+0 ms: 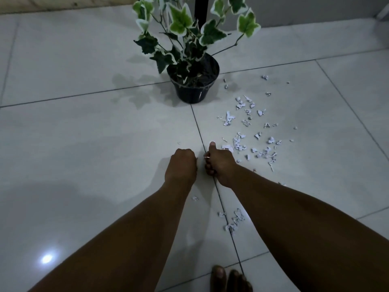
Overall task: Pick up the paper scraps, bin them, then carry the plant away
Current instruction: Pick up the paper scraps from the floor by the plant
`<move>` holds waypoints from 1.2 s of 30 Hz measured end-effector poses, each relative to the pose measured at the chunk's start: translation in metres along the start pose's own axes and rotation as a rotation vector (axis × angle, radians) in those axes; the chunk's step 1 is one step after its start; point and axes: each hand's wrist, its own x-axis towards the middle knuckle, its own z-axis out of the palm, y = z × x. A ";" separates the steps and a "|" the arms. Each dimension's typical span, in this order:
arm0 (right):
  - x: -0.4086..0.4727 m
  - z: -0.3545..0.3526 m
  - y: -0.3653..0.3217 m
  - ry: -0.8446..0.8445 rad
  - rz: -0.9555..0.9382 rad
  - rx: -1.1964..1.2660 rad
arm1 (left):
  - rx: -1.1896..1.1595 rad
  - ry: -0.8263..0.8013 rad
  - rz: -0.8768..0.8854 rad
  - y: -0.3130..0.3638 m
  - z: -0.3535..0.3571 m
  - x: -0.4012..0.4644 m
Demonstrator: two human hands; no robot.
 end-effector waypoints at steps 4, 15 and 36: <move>-0.006 0.002 -0.001 -0.010 0.008 -0.055 | -0.222 0.021 -0.129 -0.010 -0.007 0.005; -0.020 0.016 -0.011 -0.167 0.137 0.206 | -0.647 -0.006 0.030 -0.005 -0.037 -0.003; 0.002 0.018 0.014 -0.113 -0.804 -1.167 | 0.045 0.081 0.071 -0.039 -0.022 0.043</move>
